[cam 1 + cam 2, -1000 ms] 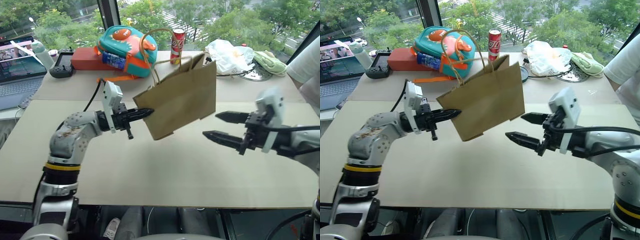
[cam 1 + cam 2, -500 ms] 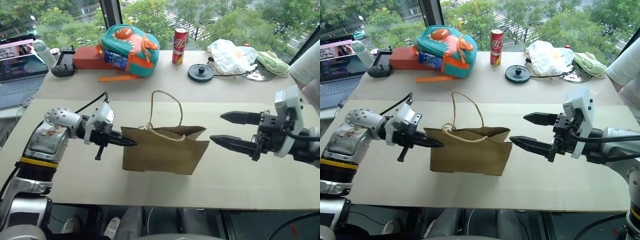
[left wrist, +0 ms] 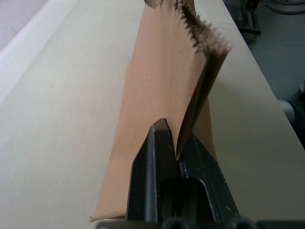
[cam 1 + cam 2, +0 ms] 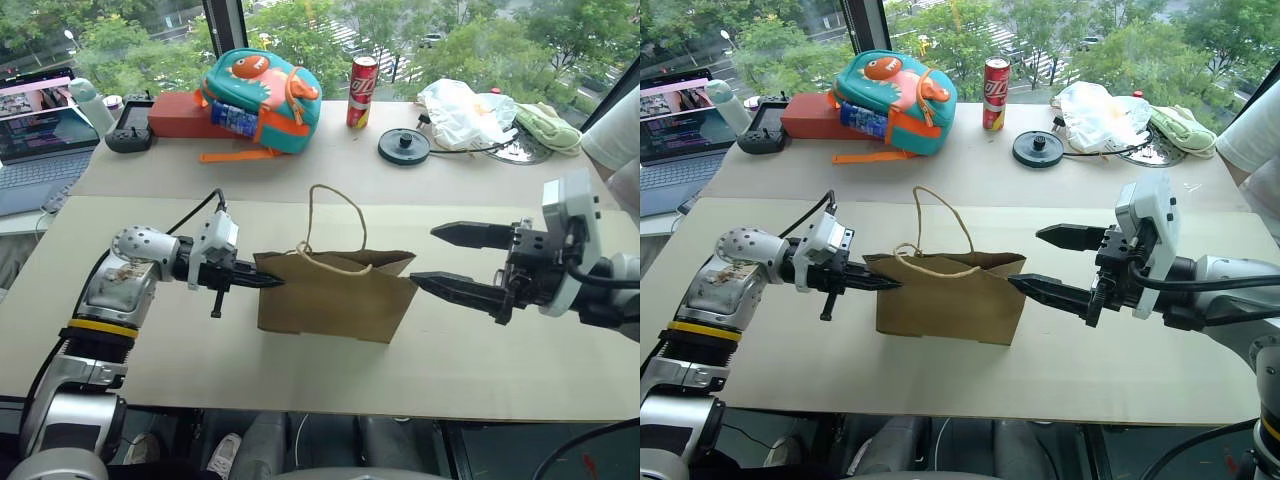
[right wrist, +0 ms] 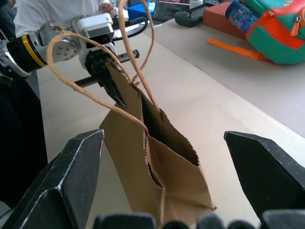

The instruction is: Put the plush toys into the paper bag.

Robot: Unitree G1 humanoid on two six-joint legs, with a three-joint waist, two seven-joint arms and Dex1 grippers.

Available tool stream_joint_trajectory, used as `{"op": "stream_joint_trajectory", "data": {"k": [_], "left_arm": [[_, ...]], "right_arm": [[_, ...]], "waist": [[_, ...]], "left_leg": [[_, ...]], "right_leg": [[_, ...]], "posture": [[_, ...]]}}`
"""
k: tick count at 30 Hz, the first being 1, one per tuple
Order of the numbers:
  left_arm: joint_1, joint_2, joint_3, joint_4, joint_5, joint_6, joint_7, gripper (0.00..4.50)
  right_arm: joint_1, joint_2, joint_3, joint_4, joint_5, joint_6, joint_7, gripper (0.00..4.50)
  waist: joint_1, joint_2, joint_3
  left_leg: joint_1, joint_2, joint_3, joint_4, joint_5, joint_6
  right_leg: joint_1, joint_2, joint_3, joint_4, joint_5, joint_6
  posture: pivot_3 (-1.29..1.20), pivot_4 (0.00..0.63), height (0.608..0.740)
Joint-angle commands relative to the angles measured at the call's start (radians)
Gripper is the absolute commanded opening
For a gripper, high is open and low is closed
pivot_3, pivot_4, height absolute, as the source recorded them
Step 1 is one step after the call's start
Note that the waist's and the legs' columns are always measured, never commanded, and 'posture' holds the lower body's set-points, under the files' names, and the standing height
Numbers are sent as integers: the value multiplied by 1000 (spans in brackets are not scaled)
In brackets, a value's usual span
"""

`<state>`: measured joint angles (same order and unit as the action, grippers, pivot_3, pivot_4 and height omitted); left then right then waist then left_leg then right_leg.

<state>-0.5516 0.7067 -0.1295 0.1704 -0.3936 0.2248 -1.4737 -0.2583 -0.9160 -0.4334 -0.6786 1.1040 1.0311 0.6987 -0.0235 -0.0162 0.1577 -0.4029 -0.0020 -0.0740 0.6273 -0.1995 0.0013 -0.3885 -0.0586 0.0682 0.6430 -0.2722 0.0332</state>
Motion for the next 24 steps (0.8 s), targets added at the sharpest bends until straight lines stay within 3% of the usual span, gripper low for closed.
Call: {"op": "stream_joint_trajectory", "data": {"k": [1,8,15,19,23,24], "left_arm": [[5,-7,50,-52,-26,30,53,24],[60,-1,60,-106,-19,24,75,24],[21,-3,38,-51,13,-12,51,24],[-17,-8,26,-8,29,-40,34,1185],[-60,7,38,-4,5,19,9,2664],[-69,17,45,-13,-8,50,1,2664]], "right_arm": [[-7,-14,2,-5,6,-38,-8,4500],[-6,-18,11,1,10,-49,-13,4500],[-6,-27,30,5,6,-59,-13,4500],[-2,-23,41,3,2,-61,-20,4500],[1,-24,47,8,-4,-65,-21,4500],[2,-24,49,8,-4,-65,-23,4500]], "waist": [[1,0,0],[4,0,0],[8,0,0],[8,0,0],[7,0,0],[7,0,0]], "left_leg": [[0,0,0,0,0,0],[0,0,0,0,0,0],[0,0,0,0,0,0],[0,0,0,0,0,0],[0,0,0,0,0,0],[0,0,0,0,0,0]], "right_leg": [[0,0,0,0,0,0],[0,0,0,0,0,0],[0,0,0,0,0,0],[0,0,0,0,0,0],[0,0,0,0,0,0],[0,0,0,0,0,0]], "posture": [[0,150,740],[0,150,740],[0,150,740],[0,150,740],[0,150,740],[0,150,740]]}}
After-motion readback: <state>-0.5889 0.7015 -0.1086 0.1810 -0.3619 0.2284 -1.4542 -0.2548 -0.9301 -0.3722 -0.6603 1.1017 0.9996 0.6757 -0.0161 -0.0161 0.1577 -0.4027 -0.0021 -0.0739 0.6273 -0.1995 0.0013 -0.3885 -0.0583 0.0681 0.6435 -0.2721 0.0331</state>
